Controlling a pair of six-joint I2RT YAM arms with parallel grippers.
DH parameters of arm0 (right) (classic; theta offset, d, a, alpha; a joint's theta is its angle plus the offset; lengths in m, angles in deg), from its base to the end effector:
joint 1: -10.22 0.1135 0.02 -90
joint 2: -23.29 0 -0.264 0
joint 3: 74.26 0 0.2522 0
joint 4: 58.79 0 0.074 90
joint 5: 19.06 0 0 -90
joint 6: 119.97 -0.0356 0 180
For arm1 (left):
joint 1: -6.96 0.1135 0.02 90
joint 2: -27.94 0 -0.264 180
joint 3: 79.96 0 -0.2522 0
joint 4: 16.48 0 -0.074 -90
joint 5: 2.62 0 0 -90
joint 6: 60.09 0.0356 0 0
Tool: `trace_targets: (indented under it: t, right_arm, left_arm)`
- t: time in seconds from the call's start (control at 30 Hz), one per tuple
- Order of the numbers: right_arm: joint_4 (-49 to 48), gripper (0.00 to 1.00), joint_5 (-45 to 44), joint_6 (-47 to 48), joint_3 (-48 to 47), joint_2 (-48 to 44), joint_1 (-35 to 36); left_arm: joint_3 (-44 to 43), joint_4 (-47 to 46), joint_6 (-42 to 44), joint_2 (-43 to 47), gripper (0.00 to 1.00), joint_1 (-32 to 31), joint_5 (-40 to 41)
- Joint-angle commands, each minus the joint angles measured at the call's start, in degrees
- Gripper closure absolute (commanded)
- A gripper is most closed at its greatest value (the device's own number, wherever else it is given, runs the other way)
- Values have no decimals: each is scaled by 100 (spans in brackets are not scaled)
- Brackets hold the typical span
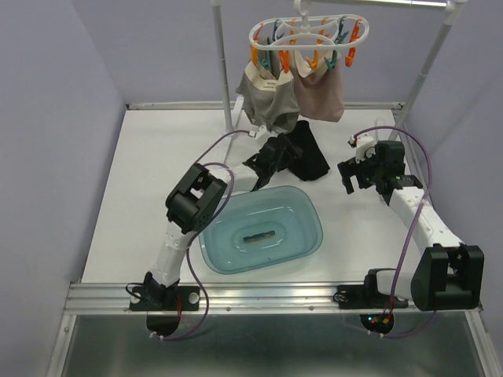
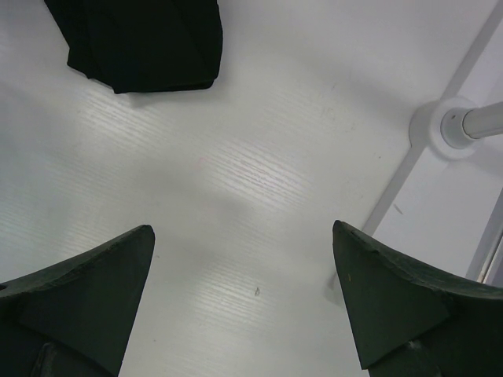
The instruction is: Remove the underwear clipped to the hanger
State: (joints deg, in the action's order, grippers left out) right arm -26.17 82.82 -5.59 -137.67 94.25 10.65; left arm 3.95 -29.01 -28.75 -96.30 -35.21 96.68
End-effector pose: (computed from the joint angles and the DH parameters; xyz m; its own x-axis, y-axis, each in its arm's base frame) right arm 0.2670 0.0093 0.2597 -0.5196 -0.4079 -0.7508 -0.4162 0.8882 -0.1945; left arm 0.3715 -0.3287 0.1834 -0.5711 -0.6199 -0.5381 0.1141 0.5891 -0.7999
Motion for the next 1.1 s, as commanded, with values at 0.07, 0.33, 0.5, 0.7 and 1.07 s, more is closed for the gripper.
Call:
trace_targets:
  t: [0.07, 0.33, 0.5, 0.7, 1.07]
  right_arm:
    - [-233, 0, -45, -12, 87, -38, -8]
    - [-233, 0, -54, -4, 96, -56, -16]
    - [-242, 0, -45, 14, 104, -73, -8]
    - [-242, 0, -37, 23, 104, -91, -16]
    - [-250, 0, -45, 40, 113, -73, -16]
  left_arm:
    - [-530, -404, -480, -205, 32, -19, 441]
    - [-917, -421, -603, -767, 47, -10, 670]
    - [-1101, -518, -139, -768, 69, -10, 608]
    - [-479, -1333, 451, -67, 100, 16, 565]
    - [1762, -3136, 1189, 1947, 100, -107, -182]
